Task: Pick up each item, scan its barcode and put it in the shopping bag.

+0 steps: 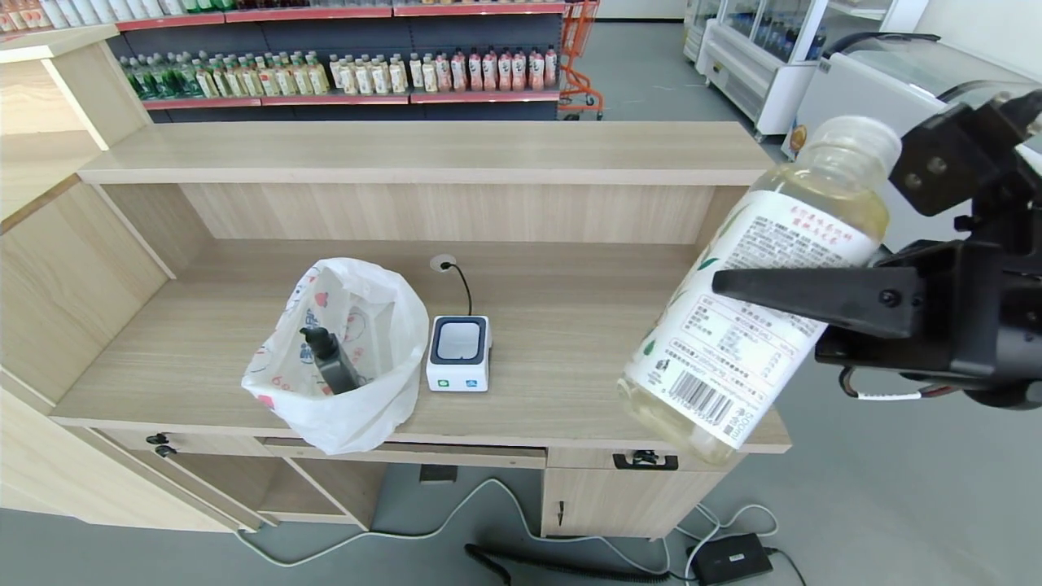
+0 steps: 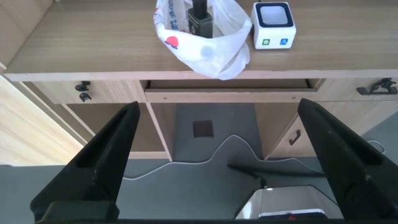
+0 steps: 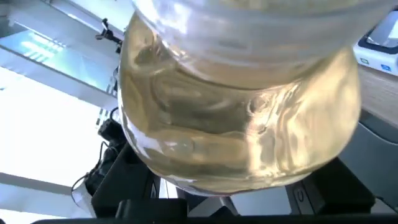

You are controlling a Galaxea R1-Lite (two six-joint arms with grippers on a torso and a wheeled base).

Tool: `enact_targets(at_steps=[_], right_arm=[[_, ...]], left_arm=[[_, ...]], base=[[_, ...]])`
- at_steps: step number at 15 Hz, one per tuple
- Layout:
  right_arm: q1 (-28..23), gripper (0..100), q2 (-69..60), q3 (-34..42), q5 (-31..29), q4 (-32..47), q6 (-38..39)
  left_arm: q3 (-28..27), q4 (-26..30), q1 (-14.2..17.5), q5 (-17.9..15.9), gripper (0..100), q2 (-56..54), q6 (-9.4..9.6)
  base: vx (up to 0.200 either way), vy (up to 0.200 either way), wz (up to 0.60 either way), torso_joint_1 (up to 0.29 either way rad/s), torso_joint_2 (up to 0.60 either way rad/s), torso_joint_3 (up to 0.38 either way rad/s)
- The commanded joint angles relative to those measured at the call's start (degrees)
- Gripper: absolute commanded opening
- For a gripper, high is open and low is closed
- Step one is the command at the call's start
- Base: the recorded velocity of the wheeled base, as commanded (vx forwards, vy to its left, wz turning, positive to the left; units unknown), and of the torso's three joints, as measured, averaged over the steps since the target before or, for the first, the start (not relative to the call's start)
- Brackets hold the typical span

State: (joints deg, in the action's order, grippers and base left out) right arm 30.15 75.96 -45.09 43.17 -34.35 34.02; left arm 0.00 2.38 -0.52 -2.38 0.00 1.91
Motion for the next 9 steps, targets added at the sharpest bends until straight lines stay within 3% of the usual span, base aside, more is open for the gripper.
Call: enact_targets(at_steps=[1,9], right_arm=[[2.6,0,-3.7,-0.5,0.2,1.0,1.5],[6.5,0,-6.5,-4.8,2.5,4.3,6.3]], left_arm=[[0.0,0.0,0.0,0.0,100,0.0,0.02],[0.0,0.0,0.0,0.0,100,0.0,0.02]], base=[[0.0,0.0,0.0,0.0,0.0,0.0],[0.0,0.0,0.0,0.0,0.0,0.0]])
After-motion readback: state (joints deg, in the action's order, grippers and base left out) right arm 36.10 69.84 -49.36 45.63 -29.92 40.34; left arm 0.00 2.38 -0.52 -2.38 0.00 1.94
